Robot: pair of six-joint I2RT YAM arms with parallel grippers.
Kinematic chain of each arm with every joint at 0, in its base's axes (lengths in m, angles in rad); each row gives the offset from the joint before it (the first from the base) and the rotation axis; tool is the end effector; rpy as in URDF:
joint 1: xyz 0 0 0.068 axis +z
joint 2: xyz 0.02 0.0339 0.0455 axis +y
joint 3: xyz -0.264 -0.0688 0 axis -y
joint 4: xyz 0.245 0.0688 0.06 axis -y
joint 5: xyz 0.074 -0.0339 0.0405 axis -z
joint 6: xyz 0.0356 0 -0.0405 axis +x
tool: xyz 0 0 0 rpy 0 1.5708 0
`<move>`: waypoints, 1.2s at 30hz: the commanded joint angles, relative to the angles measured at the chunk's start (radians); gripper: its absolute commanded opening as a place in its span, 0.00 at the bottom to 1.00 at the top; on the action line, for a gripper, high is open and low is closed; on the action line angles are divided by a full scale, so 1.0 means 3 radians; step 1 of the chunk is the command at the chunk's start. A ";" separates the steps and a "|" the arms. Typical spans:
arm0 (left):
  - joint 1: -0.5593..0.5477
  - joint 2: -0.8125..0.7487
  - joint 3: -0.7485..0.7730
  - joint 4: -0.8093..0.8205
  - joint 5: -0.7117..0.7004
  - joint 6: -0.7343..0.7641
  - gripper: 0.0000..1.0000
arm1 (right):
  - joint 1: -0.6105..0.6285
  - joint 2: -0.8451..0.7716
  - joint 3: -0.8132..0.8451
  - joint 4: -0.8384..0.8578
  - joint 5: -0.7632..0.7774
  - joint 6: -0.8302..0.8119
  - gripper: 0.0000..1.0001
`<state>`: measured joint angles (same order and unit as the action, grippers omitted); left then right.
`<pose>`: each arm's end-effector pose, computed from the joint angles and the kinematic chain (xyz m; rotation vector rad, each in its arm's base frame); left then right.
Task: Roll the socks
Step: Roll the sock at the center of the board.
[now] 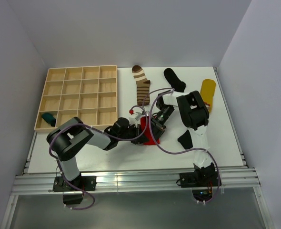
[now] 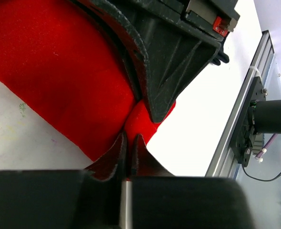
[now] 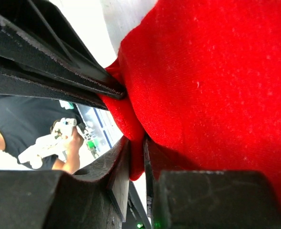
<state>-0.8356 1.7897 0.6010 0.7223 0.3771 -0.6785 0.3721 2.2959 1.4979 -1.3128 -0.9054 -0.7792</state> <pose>0.2049 -0.2461 0.1181 0.4421 2.2317 -1.2695 0.3249 0.1569 0.0952 1.0745 -2.2715 -1.3256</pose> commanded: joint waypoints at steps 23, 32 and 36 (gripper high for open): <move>0.0587 0.0319 -0.0061 -0.0627 0.1233 -0.0592 0.00 | -0.0136 -0.2411 -0.1816 0.2642 0.1003 0.0562 0.44; 0.0674 0.0492 0.0159 -0.1293 0.1300 -0.0643 0.00 | 0.0333 -0.3286 -0.2379 0.2975 0.1105 0.0174 0.50; 0.0689 0.0498 0.0256 -0.1553 0.1289 -0.0577 0.00 | 0.0920 -0.3485 -0.2656 0.3261 0.1524 0.0143 0.54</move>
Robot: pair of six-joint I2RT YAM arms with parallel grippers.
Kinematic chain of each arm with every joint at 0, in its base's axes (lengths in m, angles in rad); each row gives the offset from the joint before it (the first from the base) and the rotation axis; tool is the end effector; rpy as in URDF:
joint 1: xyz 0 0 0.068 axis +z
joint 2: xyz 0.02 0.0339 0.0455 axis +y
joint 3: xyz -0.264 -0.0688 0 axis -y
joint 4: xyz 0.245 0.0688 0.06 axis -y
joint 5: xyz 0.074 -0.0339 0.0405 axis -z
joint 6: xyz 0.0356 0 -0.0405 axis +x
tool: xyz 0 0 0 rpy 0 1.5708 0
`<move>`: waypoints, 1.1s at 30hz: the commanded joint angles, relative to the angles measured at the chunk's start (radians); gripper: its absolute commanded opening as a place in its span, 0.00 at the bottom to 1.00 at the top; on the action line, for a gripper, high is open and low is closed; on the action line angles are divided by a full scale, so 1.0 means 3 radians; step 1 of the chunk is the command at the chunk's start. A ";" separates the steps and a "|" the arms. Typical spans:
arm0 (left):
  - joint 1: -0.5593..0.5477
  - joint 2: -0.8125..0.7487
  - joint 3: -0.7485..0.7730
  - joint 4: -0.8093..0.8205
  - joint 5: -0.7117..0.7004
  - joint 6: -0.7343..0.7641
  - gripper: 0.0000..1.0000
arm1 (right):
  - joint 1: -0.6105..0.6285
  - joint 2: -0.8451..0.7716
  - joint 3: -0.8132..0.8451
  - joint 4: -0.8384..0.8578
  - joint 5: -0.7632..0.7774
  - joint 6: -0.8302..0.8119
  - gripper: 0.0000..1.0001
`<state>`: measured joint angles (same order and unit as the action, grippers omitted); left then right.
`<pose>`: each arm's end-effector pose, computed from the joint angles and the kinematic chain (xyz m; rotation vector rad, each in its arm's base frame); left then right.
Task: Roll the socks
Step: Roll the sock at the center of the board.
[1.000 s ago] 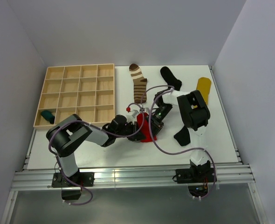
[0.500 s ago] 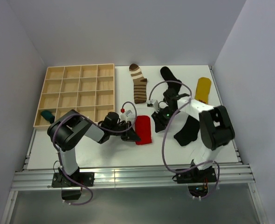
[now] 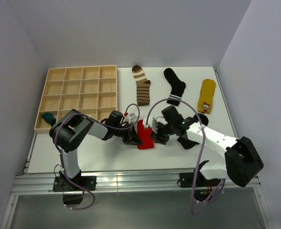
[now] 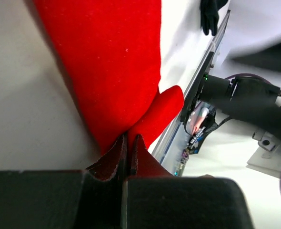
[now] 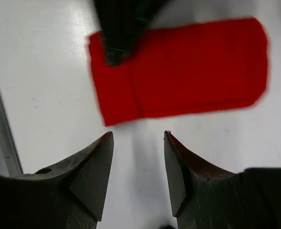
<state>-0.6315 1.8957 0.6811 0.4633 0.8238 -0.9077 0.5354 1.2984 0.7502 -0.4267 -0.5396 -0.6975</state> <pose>0.2410 -0.2086 0.0880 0.1322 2.6730 -1.6197 0.2040 0.1423 0.2048 -1.5814 1.8730 0.6125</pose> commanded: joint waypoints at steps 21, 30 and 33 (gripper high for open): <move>0.0014 0.0277 0.0199 -0.1002 -0.0097 0.0290 0.00 | 0.1380 0.0161 -0.0379 0.0666 0.1011 -0.0206 0.57; 0.0014 0.0246 0.0210 -0.1002 0.0005 0.0285 0.00 | 0.1442 0.0499 -0.0241 0.0645 0.1282 -0.0094 0.43; 0.0019 0.0231 0.0204 -0.0972 0.0025 0.0255 0.02 | 0.1442 0.0519 -0.0230 0.0620 0.1262 -0.0058 0.32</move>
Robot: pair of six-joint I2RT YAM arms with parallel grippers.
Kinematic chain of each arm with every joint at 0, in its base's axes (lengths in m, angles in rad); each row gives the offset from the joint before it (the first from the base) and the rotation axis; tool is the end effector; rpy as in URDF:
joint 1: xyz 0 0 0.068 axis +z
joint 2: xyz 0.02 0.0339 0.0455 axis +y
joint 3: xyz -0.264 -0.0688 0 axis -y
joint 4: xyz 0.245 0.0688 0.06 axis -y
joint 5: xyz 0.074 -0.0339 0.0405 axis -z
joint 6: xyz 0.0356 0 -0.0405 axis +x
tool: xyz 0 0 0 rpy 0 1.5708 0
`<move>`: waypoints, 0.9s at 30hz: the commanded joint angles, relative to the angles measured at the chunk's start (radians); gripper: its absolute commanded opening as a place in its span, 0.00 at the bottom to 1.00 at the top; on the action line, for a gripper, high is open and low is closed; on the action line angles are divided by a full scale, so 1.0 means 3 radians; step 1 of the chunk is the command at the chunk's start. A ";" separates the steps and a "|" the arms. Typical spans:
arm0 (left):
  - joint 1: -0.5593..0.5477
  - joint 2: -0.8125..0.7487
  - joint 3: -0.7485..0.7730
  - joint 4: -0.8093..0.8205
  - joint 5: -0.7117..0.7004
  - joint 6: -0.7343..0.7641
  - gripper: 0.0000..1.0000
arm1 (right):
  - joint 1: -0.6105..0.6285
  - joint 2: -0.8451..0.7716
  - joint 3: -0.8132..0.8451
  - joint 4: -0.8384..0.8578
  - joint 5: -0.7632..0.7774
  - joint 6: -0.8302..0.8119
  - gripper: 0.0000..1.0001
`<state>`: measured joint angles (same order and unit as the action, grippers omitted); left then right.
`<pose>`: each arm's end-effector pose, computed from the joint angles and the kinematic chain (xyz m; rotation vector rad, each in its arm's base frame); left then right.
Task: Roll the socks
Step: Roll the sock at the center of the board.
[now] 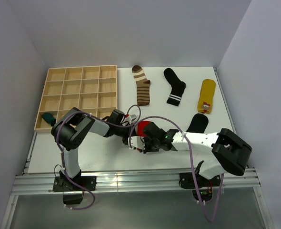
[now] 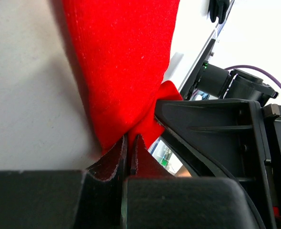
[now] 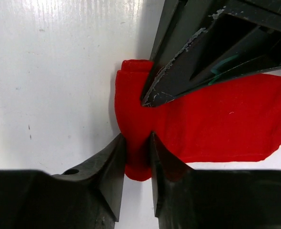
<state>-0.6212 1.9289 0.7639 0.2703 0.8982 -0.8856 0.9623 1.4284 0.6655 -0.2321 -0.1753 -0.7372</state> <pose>0.2477 -0.2115 0.0843 -0.0928 -2.6039 1.5208 0.1438 0.2173 0.1574 -1.9760 1.6476 0.3101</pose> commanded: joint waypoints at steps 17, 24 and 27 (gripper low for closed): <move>-0.0015 -0.0590 -0.0404 0.0663 -0.0840 -0.0331 0.35 | -0.0819 0.0540 0.0716 -0.1358 -0.1389 -0.0272 0.22; -0.0015 -0.1004 -0.0695 0.0889 -0.1336 -0.0259 0.34 | -0.1249 0.1087 0.1278 -0.2206 -0.1905 -0.0626 0.22; -0.0031 -0.1214 -0.0782 0.0879 -0.1521 -0.0173 0.34 | -0.1418 0.1368 0.1513 -0.2517 -0.2018 -0.0769 0.23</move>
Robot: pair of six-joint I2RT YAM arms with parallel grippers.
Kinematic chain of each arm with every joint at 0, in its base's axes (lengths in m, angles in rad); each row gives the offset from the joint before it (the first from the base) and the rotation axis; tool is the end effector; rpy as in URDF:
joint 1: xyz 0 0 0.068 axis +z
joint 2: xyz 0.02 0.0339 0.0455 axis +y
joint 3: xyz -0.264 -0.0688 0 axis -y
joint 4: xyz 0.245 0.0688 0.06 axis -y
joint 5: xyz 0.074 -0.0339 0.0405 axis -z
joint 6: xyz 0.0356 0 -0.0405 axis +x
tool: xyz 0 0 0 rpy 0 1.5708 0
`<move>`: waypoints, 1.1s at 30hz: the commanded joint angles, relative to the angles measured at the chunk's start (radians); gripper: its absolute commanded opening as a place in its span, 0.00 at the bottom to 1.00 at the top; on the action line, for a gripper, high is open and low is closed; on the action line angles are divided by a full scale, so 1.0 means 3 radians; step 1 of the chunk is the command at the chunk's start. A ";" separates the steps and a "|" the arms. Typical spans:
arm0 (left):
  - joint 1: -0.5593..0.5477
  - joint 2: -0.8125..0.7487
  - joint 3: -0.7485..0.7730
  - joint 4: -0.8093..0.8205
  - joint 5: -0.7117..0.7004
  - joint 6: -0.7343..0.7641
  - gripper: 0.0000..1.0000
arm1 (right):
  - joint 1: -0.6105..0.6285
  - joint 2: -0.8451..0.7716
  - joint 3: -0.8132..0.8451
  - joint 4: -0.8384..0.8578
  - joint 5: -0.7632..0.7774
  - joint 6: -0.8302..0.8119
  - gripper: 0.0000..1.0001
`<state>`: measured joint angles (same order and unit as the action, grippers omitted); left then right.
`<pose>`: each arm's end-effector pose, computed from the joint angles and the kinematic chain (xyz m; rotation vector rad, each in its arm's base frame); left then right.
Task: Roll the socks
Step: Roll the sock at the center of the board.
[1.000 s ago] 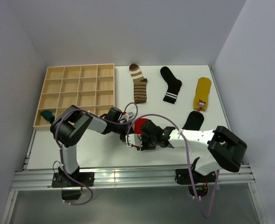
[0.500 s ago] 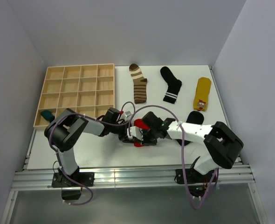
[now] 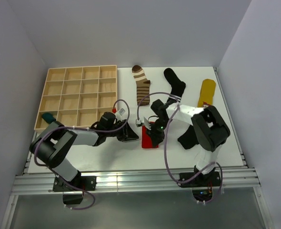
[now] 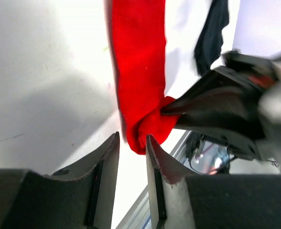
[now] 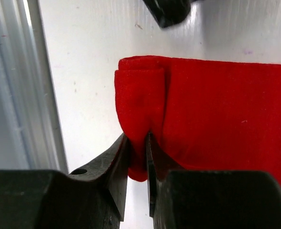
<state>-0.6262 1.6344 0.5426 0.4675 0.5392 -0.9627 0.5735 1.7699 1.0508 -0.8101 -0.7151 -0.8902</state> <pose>0.2225 -0.1835 0.1261 -0.0694 2.5043 -1.3865 0.2396 0.1825 0.1553 -1.8944 2.0763 1.0277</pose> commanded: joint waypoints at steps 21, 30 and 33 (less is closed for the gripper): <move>-0.0638 0.0406 0.0442 0.0959 -0.0315 0.0832 0.44 | -0.0526 0.1238 0.1084 -0.1820 -0.0638 -0.0878 0.22; -0.0694 0.0749 0.0313 0.1674 -0.0166 0.0458 0.43 | -0.0582 0.1290 0.1130 -0.1805 -0.0684 -0.0781 0.22; -0.0735 0.0805 0.0369 0.1521 -0.0191 0.0478 0.43 | -0.0618 0.1305 0.1130 -0.1789 -0.0695 -0.0735 0.22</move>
<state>-0.8272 1.8614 0.6388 0.8772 0.4519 -0.8097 0.4057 2.1494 1.3571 -1.3300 -0.8921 -1.1168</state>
